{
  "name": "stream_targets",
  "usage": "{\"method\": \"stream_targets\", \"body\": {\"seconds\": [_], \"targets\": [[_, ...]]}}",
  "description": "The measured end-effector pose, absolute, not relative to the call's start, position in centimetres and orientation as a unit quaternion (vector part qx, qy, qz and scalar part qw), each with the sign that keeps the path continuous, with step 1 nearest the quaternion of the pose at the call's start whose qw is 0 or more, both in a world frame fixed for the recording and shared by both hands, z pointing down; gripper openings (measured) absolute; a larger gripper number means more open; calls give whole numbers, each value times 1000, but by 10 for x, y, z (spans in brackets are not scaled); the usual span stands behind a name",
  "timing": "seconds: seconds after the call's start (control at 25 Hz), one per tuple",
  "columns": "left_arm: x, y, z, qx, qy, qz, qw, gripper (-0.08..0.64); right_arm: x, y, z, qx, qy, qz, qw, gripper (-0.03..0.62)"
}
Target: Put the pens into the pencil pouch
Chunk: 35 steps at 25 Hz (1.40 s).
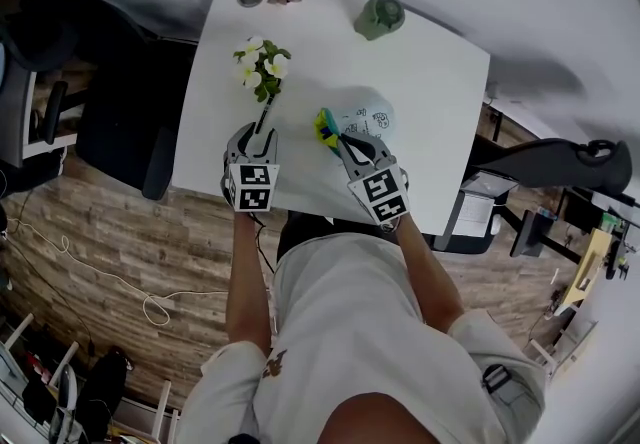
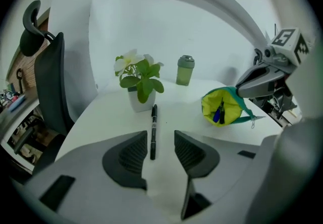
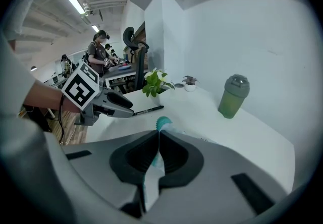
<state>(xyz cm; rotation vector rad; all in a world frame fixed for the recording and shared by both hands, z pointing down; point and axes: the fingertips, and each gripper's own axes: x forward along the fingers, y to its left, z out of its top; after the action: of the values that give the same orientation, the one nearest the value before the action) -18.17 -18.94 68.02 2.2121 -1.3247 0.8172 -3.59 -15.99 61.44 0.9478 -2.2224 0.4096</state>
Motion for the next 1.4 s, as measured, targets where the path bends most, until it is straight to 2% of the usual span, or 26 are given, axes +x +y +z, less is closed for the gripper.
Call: {"method": "stream_targets", "body": {"seconds": [0.24,0.52,0.6,0.96,1.4], "targets": [[-193,-193,701,788,-473,323,226,106,-49,-164,617,361,-854,158,340,11],[-193,-191,714,788,-458,334,238,89,-49,-168,617,365,-851,159,343,11],[-192,-190,714,790,-460,327,239,32,-49,-169,618,366,-850,160,343,11],[-195,-180,709,790,-456,307,270,28,-46,-166,616,367,-850,161,341,11],[-190,-154,660,826,-416,288,249,26,-40,-160,611,372,-851,155,337,11]]}}
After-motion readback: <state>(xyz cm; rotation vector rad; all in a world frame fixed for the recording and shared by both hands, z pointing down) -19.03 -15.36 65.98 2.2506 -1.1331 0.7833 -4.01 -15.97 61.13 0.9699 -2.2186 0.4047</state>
